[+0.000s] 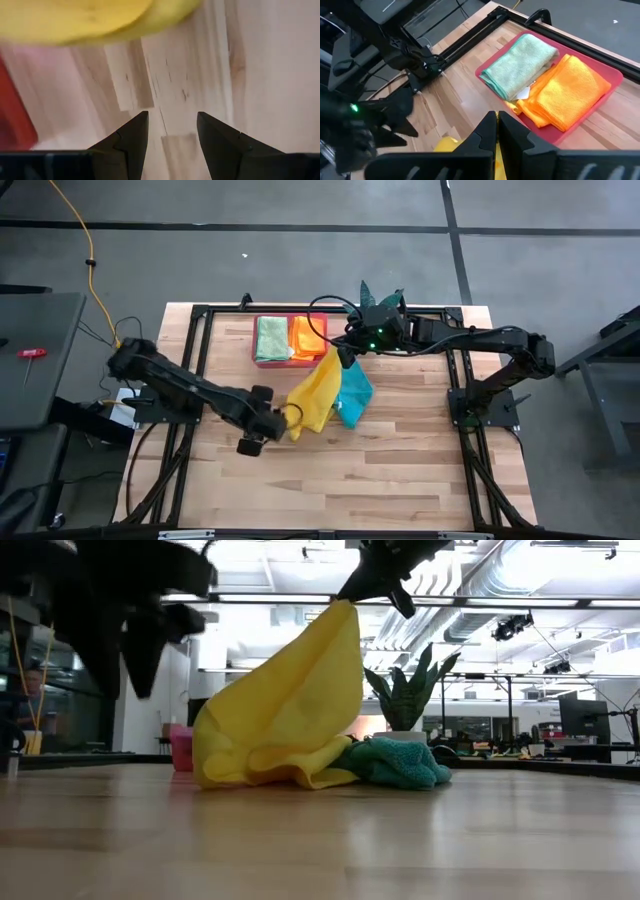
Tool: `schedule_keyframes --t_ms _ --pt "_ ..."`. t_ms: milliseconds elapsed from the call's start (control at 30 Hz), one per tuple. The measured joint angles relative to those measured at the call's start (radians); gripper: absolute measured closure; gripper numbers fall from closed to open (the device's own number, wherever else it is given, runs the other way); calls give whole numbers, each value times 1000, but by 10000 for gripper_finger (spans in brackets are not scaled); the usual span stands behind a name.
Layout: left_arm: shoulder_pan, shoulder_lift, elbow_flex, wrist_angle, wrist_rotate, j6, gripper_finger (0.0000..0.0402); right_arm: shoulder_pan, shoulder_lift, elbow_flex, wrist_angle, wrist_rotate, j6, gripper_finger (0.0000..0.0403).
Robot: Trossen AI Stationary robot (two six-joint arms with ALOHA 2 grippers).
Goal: Fold microfiber towels
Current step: Fold the yellow microfiber towel
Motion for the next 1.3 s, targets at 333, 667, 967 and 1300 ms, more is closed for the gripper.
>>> schedule_keyframes --t_ms 333,667,967,1300 --pt "-21 -113 -114 472 -58 -185 243 0 0 0 -14 3 1 403" --pt "43 160 -64 659 -75 -110 243 0 0 0 -26 3 2 403" --pt "59 191 -50 522 -22 -193 278 0 0 0 -34 16 0 403" --pt "-32 107 -54 316 13 -256 333 0 1 0 -50 19 -2 403"
